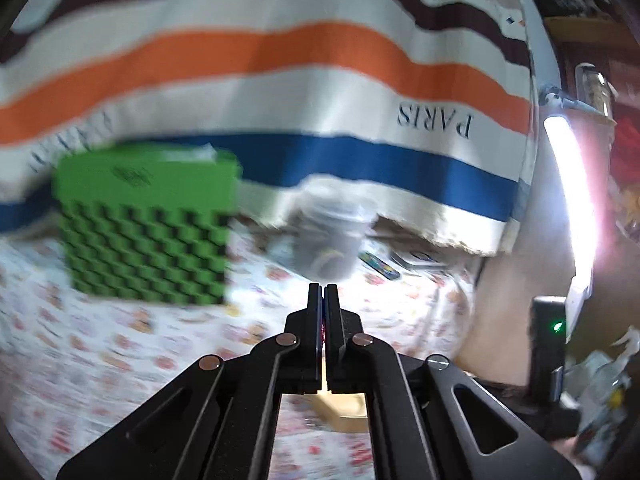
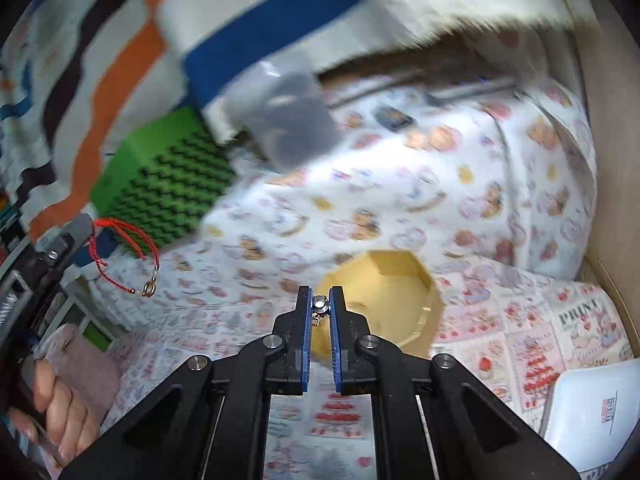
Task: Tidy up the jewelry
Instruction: 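Carry the red bracelet into the gold box and open the left gripper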
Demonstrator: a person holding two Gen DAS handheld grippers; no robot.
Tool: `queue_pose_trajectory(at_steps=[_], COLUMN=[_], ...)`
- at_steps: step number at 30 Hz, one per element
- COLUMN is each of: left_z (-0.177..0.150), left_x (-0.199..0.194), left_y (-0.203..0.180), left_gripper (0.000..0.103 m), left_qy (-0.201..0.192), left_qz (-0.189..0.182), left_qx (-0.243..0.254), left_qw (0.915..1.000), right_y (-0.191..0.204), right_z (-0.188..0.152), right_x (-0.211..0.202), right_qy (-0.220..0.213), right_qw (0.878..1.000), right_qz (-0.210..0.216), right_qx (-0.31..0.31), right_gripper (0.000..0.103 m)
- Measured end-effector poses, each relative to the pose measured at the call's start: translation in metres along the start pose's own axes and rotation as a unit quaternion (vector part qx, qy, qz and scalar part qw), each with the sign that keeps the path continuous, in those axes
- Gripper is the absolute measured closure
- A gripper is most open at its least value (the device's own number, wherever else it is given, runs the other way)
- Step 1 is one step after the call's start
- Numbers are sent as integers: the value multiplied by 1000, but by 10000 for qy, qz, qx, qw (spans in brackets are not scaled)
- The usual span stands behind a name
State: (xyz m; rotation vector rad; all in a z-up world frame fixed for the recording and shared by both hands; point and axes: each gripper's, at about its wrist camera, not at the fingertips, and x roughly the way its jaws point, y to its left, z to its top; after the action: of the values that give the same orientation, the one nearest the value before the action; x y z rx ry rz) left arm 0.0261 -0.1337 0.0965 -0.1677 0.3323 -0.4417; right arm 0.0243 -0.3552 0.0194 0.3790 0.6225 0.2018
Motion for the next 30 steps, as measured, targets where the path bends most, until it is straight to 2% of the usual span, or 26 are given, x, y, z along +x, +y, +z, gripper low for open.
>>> queue_pose_trajectory(at_steps=[3,8,11,13,16,20,25,26,29,30], left_z=[-5,-29,-42,-47,-56,-66,-79,-79,-76,-75], left_x=[23,67,81,89,102,111,102,97,81,73], left_y=[-4,-10,-19,-30,-38,-30,-22,-21,-14,-10], left_gripper=[103,103,103,103,103,103,102,99,76,72], left_qy=[338,1048,1247,1249,1423,1636,1848,1837,1693,1627], left_qz=[-220,-402,-622,-510,-431,-355,-145,-103,67,124], left_qx=[-132,-334,-418,-175,-22,-62,214,293,416,410], left_qw=[9991,9931,9894,9907,9889,9859,9824,9825,9847,9857], right_y=[-9,-24,-31,-34,-41,-44,-37,-35,-29,-28], right_z=[-1,-2,-1,-1,-2,-3,-4,-4,-3,-3], right_x=[8,19,23,25,29,32,33,33,30,29], right_qy=[126,386,524,536,657,727,761,728,633,609], right_qw=[9999,9984,9971,9965,9955,9946,9942,9946,9952,9954], right_qz=[29,-300,-371,-484,-323,-322,-366,-418,-604,-614], right_qx=[105,300,409,422,607,672,658,610,431,405], right_gripper=[94,94,94,94,94,94,94,94,93,87])
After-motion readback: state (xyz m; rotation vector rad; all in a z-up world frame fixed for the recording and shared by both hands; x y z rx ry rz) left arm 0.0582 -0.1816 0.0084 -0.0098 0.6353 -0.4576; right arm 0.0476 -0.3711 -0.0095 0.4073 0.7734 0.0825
